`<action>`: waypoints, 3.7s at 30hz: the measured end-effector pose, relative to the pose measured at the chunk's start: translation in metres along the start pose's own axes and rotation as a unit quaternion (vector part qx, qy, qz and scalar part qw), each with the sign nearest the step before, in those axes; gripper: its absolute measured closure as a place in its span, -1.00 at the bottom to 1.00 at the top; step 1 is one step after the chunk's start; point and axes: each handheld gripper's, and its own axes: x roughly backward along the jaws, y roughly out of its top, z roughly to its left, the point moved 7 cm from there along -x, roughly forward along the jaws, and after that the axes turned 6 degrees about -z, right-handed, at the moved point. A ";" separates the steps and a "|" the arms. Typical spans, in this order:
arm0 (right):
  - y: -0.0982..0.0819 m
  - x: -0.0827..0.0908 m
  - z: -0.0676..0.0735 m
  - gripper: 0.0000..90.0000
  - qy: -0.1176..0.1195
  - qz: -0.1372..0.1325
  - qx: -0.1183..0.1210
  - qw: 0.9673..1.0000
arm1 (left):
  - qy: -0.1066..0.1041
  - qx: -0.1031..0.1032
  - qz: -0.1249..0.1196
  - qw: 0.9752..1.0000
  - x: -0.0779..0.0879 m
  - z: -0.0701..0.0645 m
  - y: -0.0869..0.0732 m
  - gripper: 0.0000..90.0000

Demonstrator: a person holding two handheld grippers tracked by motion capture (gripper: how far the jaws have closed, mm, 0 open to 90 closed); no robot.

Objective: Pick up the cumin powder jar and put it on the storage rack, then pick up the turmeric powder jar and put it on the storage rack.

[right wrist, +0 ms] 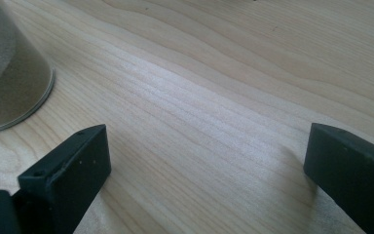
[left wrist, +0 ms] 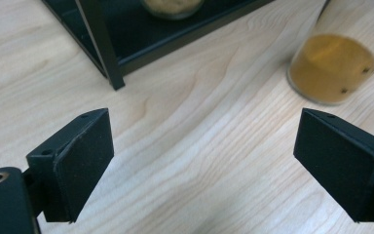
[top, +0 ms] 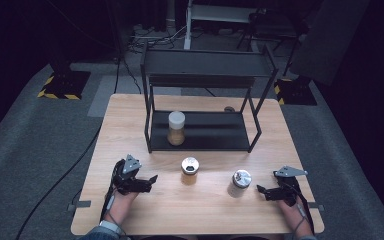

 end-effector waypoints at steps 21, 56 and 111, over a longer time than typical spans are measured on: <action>0.000 0.000 0.000 -0.94 0.001 0.000 0.000 1.000 | 0.024 -0.002 0.070 0.997 -0.014 -0.004 -0.017 -0.89; 0.001 0.001 -0.002 -0.92 0.004 0.001 -0.005 1.000 | 0.023 -0.003 0.074 0.997 -0.015 -0.004 -0.016 -0.98; 0.072 0.063 0.044 -0.92 0.053 -0.102 0.005 0.993 | 0.022 -0.004 0.076 0.997 -0.015 -0.004 -0.016 -1.00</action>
